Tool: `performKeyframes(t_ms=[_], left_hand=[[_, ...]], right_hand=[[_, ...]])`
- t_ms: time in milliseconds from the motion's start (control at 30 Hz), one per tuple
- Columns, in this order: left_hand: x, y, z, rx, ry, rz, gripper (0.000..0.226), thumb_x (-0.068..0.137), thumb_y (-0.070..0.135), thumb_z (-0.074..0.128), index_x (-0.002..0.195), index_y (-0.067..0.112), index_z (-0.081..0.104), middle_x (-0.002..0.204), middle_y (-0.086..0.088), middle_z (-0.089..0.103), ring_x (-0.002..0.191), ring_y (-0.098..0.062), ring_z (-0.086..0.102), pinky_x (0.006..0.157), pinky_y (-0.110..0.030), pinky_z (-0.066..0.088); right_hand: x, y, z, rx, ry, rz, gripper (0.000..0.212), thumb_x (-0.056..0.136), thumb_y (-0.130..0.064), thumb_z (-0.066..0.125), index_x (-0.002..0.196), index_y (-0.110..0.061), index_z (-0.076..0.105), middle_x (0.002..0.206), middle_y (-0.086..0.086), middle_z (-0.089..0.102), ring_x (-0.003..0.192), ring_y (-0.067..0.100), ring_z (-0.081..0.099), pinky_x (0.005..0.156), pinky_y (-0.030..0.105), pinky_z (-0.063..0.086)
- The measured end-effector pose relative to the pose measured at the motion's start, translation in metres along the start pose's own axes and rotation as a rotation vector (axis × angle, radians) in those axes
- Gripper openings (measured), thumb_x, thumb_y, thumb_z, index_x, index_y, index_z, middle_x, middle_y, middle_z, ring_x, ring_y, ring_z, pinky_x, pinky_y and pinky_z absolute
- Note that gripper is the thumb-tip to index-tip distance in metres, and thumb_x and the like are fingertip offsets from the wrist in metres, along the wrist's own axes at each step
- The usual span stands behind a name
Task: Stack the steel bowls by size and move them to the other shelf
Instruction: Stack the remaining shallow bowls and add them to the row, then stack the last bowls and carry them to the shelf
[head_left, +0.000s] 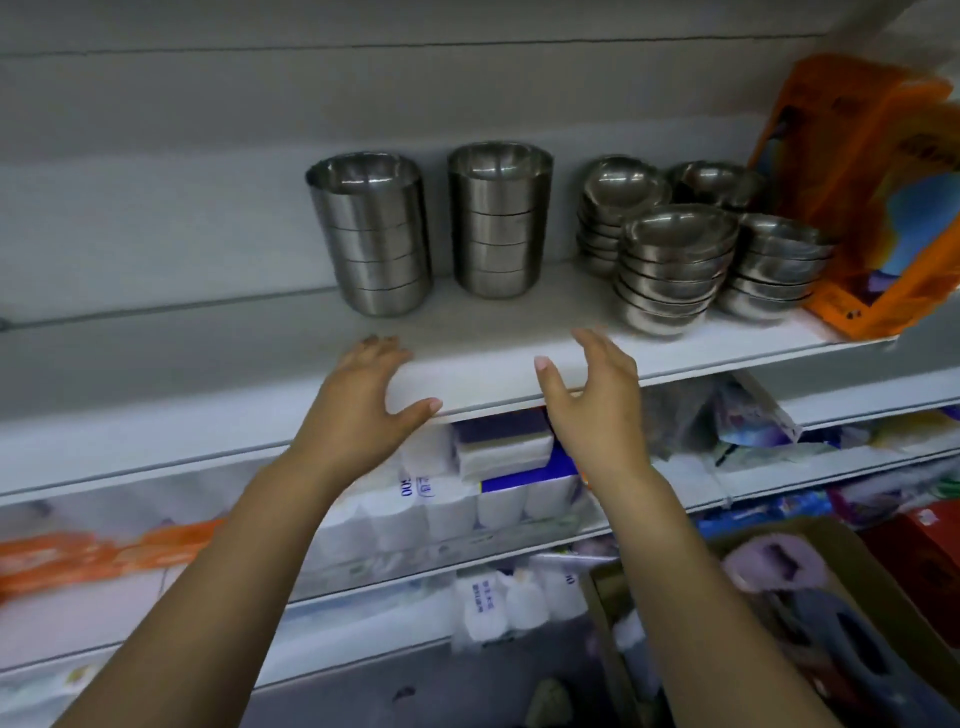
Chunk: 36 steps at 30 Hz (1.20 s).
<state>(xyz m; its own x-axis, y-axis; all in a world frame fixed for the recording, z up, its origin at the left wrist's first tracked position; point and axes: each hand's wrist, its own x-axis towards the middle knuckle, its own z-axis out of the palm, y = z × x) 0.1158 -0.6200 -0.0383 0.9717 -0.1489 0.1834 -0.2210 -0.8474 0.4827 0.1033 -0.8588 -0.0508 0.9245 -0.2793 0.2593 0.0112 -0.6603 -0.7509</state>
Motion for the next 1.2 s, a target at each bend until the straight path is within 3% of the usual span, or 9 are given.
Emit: performKeyframes(t_ms=[300,400,500,700,867,1000,1200], left_hand=[[-0.148,-0.130,-0.107,-0.008,0.243,-0.284,0.060,0.092,0.043,0.073,0.142,0.013,0.061,0.157,-0.010,0.050,0.153,-0.027,0.032,0.124,-0.039,0.024],[-0.198,-0.173,-0.147,0.018,0.326,-0.388,0.057,0.092,0.040,0.076,0.137,0.008,0.065,0.152,-0.016,0.054,0.150,-0.031,0.038,0.122,-0.041,0.028],[-0.246,-0.211,-0.184,0.052,0.399,-0.495,0.063,0.087,0.052,0.065,0.129,0.006,0.069,0.142,-0.019,0.062,0.141,-0.034,0.049,0.117,-0.041,0.036],[-0.318,-0.264,-0.243,0.088,0.574,-0.663,0.058,0.091,0.054,0.063,0.130,0.012,0.069,0.141,-0.011,0.062,0.138,-0.031,0.051,0.113,-0.040,0.037],[-0.352,-0.309,-0.282,0.125,0.692,-0.812,0.053,0.096,0.047,0.068,0.133,0.008,0.067,0.143,-0.014,0.060,0.130,-0.034,0.056,0.112,-0.043,0.040],[-0.361,-0.360,-0.315,0.190,0.717,-0.904,0.053,0.096,0.048,0.066,0.131,0.008,0.068,0.139,-0.014,0.063,0.134,-0.034,0.052,0.111,-0.045,0.041],[-0.336,-0.440,-0.371,0.230,0.831,-0.971,0.044,0.097,0.039,0.070,0.126,0.005,0.070,0.132,-0.015,0.066,0.130,-0.034,0.055,0.107,-0.038,0.039]], right_hand=[[-0.100,-0.130,0.109,0.099,-0.249,-0.214,0.051,0.103,-0.037,0.060,0.145,-0.009,0.055,0.155,0.012,0.049,0.148,0.025,0.036,0.119,0.030,0.026],[-0.129,-0.177,0.154,0.131,-0.342,-0.313,0.048,0.104,-0.038,0.057,0.142,-0.008,0.057,0.151,0.011,0.053,0.146,0.025,0.038,0.117,0.028,0.026],[-0.156,-0.222,0.197,0.150,-0.463,-0.406,0.049,0.104,-0.039,0.056,0.143,-0.010,0.057,0.152,0.010,0.052,0.147,0.024,0.036,0.118,0.028,0.025],[-0.201,-0.311,0.276,0.183,-0.681,-0.607,0.049,0.105,-0.042,0.053,0.145,-0.014,0.055,0.158,0.008,0.045,0.150,0.021,0.030,0.120,0.030,0.023],[-0.228,-0.386,0.344,0.243,-0.802,-0.729,0.045,0.104,-0.039,0.056,0.141,-0.014,0.059,0.158,0.010,0.045,0.149,0.022,0.030,0.117,0.023,0.020],[-0.236,-0.440,0.403,0.268,-0.887,-0.811,0.045,0.105,-0.040,0.054,0.142,-0.015,0.059,0.160,0.007,0.042,0.151,0.019,0.026,0.118,0.028,0.022],[-0.220,-0.526,0.496,0.260,-0.936,-0.901,0.044,0.105,-0.038,0.055,0.137,-0.009,0.062,0.155,0.012,0.048,0.148,0.026,0.032,0.117,0.027,0.022]])
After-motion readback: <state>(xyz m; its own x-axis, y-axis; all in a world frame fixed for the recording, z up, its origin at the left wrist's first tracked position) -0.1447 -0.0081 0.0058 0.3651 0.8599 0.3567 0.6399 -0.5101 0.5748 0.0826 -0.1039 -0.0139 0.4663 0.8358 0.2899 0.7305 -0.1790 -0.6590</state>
